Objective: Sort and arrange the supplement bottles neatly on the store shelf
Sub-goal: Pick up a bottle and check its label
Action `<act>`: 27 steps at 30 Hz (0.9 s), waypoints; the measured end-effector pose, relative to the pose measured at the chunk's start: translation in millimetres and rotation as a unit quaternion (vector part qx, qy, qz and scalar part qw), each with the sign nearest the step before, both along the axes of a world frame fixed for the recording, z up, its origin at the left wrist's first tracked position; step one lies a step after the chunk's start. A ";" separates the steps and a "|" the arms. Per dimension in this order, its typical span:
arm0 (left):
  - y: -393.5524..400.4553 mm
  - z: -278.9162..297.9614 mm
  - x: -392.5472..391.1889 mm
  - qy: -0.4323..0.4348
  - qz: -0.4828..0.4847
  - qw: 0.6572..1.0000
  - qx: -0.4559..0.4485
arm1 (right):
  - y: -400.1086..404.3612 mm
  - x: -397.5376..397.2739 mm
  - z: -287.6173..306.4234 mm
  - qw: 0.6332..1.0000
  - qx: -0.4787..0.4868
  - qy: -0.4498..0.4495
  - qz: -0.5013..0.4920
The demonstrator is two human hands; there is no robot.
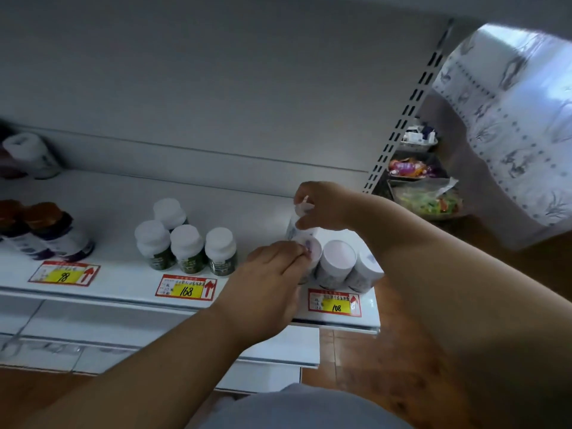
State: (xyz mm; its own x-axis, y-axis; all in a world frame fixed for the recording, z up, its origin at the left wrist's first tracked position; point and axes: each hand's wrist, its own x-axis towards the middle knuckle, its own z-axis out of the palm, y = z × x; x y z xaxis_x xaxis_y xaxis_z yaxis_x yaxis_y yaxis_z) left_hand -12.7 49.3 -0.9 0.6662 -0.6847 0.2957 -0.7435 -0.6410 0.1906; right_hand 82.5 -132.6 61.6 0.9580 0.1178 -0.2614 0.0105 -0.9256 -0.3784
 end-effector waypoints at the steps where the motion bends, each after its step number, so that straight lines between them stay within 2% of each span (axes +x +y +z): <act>1: -1.2 0.1 0.0 0.001 0.002 1.000 -0.004 | 0.1 1.0 -0.4 1.000 -0.009 0.006 0.008; 8: -2.4 -3.9 0.4 0.009 0.018 1.000 -0.006 | -1.2 -0.4 5.8 0.998 -0.024 0.026 0.044; 15: -2.8 -2.7 -0.4 0.011 0.021 1.000 -0.003 | 1.2 -6.9 2.2 0.999 -0.033 0.021 0.036; 19: 2.5 3.0 -8.6 0.004 0.054 0.997 -0.048 | 6.9 -12.1 4.7 0.997 -0.048 -0.047 0.034; 22: 19.3 8.6 -16.4 -0.010 0.098 0.990 -0.104 | 22.7 -21.9 19.3 0.994 -0.011 -0.100 0.052; 27: 67.3 20.9 -19.1 -0.046 0.132 0.981 -0.131 | 83.4 -44.7 45.2 0.978 0.055 -0.183 0.079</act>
